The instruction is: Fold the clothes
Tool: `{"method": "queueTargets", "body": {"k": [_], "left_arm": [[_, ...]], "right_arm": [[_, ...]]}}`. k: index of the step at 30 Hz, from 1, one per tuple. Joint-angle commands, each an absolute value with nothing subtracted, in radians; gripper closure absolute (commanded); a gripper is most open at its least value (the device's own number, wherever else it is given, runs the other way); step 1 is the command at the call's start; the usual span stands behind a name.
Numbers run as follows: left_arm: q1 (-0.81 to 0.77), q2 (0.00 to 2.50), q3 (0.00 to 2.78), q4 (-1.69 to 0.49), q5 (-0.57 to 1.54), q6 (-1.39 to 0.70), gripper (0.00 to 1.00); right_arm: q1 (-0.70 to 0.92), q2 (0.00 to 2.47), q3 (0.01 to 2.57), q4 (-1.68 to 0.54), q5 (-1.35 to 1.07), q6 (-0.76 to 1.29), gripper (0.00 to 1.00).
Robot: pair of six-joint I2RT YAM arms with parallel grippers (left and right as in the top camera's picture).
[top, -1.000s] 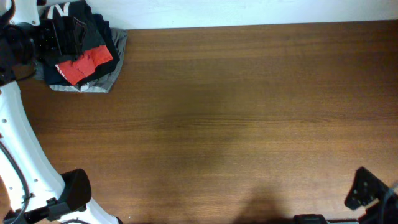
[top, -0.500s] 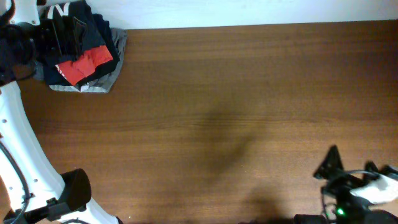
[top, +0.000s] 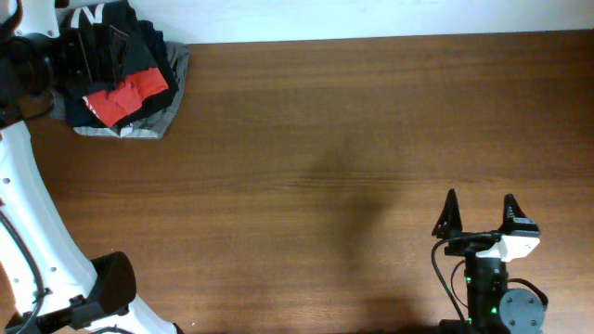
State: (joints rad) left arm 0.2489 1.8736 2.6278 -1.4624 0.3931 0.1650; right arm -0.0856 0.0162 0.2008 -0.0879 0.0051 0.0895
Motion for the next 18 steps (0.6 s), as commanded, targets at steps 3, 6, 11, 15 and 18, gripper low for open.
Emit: {"method": "queueTargets", "body": {"k": [3, 6, 11, 15, 18], "left_arm": [[0.250, 1.872, 2.625, -1.460, 0.404, 0.181, 0.01], [0.250, 1.872, 2.625, -1.460, 0.404, 0.181, 0.01], [0.250, 1.872, 2.625, -1.460, 0.404, 0.181, 0.01], [0.250, 1.872, 2.625, -1.460, 0.404, 0.181, 0.01], [0.250, 1.872, 2.625, -1.460, 0.404, 0.181, 0.01]], "right_arm": [[-0.091, 0.004, 0.120, -0.003, -0.053, 0.075, 0.01], [-0.091, 0.004, 0.088, 0.017, -0.053, 0.074, 0.02], [-0.091, 0.004, 0.031, 0.043, -0.053, 0.074, 0.01], [-0.091, 0.004, 0.005, 0.041, -0.071, 0.032, 0.01], [-0.091, 0.004, 0.006, -0.007, -0.102, -0.050, 0.01]]}}
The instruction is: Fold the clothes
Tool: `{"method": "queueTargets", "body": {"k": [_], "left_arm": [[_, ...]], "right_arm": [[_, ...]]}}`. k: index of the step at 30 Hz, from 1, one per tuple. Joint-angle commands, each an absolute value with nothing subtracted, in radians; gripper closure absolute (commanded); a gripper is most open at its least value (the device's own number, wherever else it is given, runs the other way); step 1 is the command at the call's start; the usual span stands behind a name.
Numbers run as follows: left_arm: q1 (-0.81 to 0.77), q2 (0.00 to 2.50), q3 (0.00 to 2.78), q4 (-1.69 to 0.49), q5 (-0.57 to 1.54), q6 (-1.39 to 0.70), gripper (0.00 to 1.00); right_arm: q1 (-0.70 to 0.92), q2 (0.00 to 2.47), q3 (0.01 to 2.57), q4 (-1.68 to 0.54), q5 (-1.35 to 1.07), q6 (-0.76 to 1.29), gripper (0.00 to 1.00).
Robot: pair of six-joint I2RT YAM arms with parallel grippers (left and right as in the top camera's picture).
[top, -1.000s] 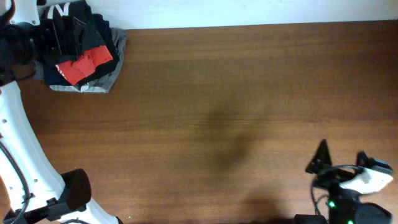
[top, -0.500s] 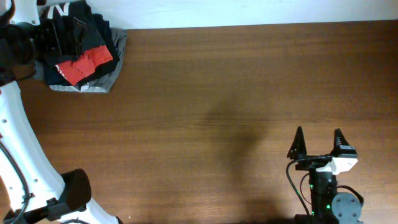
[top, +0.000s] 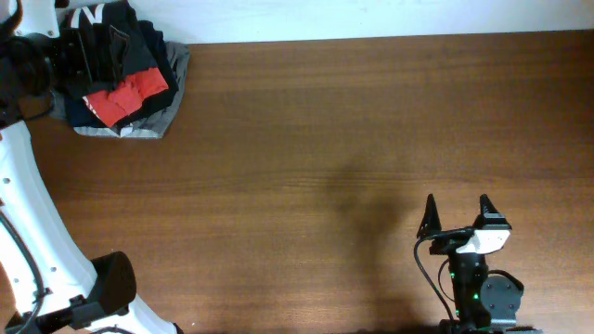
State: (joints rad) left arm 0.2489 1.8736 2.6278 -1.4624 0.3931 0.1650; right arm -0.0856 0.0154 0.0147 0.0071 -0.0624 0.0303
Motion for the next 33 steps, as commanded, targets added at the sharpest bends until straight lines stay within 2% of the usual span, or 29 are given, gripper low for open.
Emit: {"method": "queueTargets", "body": {"k": [1, 33], "left_arm": [[0.251, 1.872, 2.625, -1.460, 0.404, 0.181, 0.00], [0.251, 1.872, 2.625, -1.460, 0.404, 0.181, 0.01]], "right_arm": [[-0.091, 0.004, 0.006, -0.025, -0.101, -0.056, 0.01], [-0.091, 0.006, 0.006, -0.071, -0.098, -0.056, 0.01]]}}
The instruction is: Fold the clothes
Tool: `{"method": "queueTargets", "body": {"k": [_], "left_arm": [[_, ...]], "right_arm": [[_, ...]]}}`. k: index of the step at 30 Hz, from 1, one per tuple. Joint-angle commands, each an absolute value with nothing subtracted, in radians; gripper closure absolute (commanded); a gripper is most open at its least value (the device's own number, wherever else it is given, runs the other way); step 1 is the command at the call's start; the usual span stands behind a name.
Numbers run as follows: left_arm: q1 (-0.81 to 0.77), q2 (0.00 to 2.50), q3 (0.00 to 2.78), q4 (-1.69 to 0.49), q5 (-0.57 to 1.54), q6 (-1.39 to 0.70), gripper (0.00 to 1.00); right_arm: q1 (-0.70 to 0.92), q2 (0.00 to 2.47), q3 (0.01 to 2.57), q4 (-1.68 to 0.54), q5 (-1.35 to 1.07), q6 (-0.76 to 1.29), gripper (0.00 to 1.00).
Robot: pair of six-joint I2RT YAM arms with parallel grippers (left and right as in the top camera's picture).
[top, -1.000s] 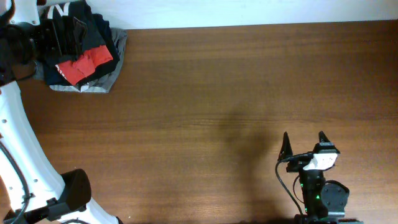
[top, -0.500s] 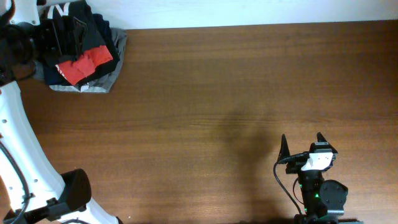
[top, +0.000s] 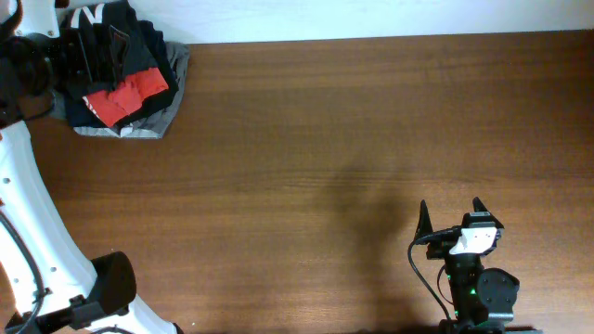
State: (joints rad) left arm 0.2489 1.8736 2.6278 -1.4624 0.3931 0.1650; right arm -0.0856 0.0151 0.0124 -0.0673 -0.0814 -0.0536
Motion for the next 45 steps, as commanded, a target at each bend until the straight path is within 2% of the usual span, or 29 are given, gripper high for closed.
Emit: {"method": "queueTargets", "body": {"k": [1, 20, 27, 30, 35, 45], "left_arm": [[0.250, 1.872, 2.625, -1.460, 0.404, 0.181, 0.01], [0.250, 1.873, 2.625, -1.460, 0.403, 0.182, 0.01], [0.239, 1.777, 2.549, -1.562, 0.297, 0.214, 0.01], [0.199, 1.668, 2.389, -1.517, 0.247, 0.264, 0.01], [0.144, 1.415, 1.979, -1.325, 0.239, 0.263, 0.01], [0.136, 0.878, 1.073, -0.823, 0.247, 0.216, 0.01]], "right_arm": [[-0.091, 0.006, 0.006, -0.071, -0.097, -0.056, 0.01], [-0.091, 0.006, 0.006, -0.071, -0.098, -0.056, 0.01], [-0.091, 0.006, 0.006, -0.071, -0.098, -0.056, 0.01], [-0.091, 0.006, 0.006, -0.071, -0.098, -0.056, 0.01], [-0.091, 0.006, 0.006, -0.071, -0.098, -0.056, 0.01], [-0.091, 0.006, 0.006, -0.071, -0.098, -0.056, 0.01]]}}
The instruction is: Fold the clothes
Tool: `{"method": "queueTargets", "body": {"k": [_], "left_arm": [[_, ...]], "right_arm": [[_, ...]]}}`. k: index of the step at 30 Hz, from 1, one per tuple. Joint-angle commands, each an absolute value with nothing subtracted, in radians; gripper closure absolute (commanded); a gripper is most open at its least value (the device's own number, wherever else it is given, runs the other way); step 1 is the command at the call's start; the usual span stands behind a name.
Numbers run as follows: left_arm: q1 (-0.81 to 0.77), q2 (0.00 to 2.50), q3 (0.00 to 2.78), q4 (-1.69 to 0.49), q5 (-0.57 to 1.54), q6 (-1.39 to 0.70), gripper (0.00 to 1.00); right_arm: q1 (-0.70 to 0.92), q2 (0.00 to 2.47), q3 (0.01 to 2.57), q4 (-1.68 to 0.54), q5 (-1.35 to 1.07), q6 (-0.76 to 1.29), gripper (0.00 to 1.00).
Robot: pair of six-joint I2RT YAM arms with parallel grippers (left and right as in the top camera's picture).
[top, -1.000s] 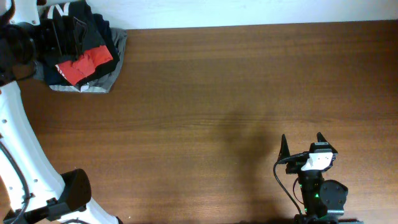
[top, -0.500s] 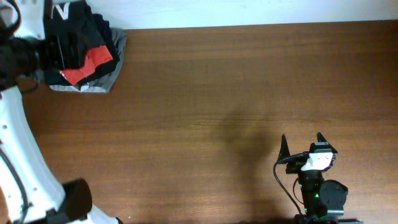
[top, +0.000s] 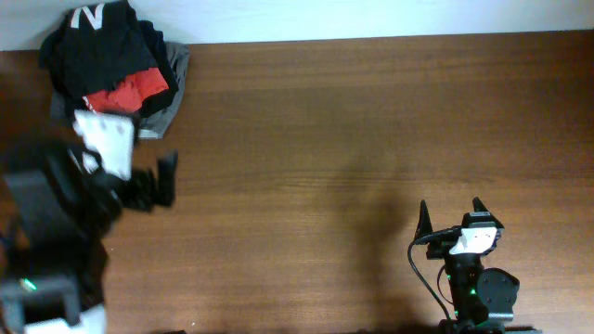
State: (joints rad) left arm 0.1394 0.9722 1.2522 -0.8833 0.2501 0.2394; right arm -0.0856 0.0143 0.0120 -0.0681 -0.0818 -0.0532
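Note:
A heap of folded clothes, black, red and grey, lies at the table's far left corner, partly over the back edge. My left gripper is blurred in the overhead view, just in front of the heap and apart from it; its fingers look spread with nothing between them. Near the front edge at the right, my right gripper stands open and empty, fingertips pointing away over bare wood.
The brown wooden table fills the view, with a white wall strip along its far edge. The left arm's base sits at the front left and the right arm's base at the front right.
My left gripper was on top of the clothes heap; now it is off it, nearer the front and empty. The heap lies fully uncovered. The right gripper has not moved.
At the oldest moment my left gripper rested on the heap and the right gripper stood open farther right. The right gripper then stood further left, twice, while the left stayed on the heap. Now the left is off the heap.

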Motion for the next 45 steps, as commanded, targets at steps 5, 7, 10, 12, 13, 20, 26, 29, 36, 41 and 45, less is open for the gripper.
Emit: {"method": "queueTargets", "body": {"k": [5, 7, 10, 12, 13, 20, 26, 29, 36, 41, 45], "left_arm": [[0.136, 0.651, 0.685, -0.539, 0.247, 0.210, 0.01], [0.135, 0.595, 0.559, -0.407, 0.247, 0.210, 0.01], [0.133, 0.528, 0.390, -0.191, 0.250, 0.210, 0.01], [0.133, 0.485, 0.300, -0.069, 0.251, 0.210, 0.01], [0.130, 0.460, 0.258, -0.016, 0.256, 0.210, 0.00], [0.077, 0.293, 0.091, 0.131, 0.216, 0.211, 0.01], [0.030, 0.149, 0.038, 0.123, 0.185, 0.211, 0.01], [0.025, 0.099, 0.017, 0.115, 0.186, 0.210, 0.01], [0.020, 0.007, 0.009, 0.019, 0.183, 0.211, 0.01], [0.020, 0.005, 0.009, -0.061, 0.117, 0.211, 0.01], [0.020, 0.005, 0.009, -0.077, 0.065, 0.211, 0.01]], "right_arm": [[-0.091, 0.006, 0.006, -0.071, -0.098, -0.056, 0.01], [-0.091, 0.006, 0.006, -0.071, -0.098, -0.056, 0.01], [-0.091, 0.006, 0.006, -0.071, -0.098, -0.056, 0.01], [-0.091, 0.006, 0.006, -0.071, -0.098, -0.056, 0.01], [-0.091, 0.006, 0.006, -0.071, -0.098, -0.056, 0.01], [-0.091, 0.006, 0.006, -0.071, -0.097, -0.056, 0.01], [-0.091, 0.006, 0.006, -0.071, -0.098, -0.056, 0.01], [-0.091, 0.006, 0.006, -0.071, -0.098, -0.056, 0.01], [-0.091, 0.006, 0.006, -0.071, -0.098, -0.056, 0.02], [-0.091, 0.006, 0.006, -0.071, -0.098, -0.056, 0.01], [-0.091, 0.006, 0.006, -0.071, -0.098, -0.056, 0.01]]}}
